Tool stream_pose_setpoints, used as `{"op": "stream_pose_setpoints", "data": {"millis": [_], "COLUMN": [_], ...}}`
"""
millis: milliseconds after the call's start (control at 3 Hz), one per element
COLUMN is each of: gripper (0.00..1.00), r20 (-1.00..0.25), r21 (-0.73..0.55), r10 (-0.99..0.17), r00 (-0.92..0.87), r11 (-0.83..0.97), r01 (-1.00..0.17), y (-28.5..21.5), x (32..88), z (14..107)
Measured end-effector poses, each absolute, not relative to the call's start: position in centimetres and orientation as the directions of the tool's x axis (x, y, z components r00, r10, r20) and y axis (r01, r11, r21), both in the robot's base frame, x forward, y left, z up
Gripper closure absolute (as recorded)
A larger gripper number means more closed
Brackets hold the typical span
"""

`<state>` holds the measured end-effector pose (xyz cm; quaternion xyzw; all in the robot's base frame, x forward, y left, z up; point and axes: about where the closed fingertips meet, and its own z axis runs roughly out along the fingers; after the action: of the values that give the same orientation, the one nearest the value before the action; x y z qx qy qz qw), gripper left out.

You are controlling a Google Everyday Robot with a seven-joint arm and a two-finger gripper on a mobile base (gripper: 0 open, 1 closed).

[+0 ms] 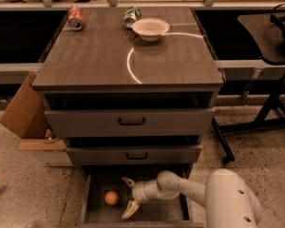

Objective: Pick orange from bottom drawer and place on counter

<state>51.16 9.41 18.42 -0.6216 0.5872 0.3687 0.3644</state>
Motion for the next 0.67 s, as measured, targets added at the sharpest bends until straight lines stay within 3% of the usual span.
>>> {"op": "stream_pose_setpoints", "data": {"millis": [667], "gripper": [0.0], "r20": [-0.882], "r21": [-0.052], "r10": [-0.469], "r00": [0.04], "r11": [0.012], "r01": [-0.999], "y": [12.7], "x": [51.7], "z": [17.4]}}
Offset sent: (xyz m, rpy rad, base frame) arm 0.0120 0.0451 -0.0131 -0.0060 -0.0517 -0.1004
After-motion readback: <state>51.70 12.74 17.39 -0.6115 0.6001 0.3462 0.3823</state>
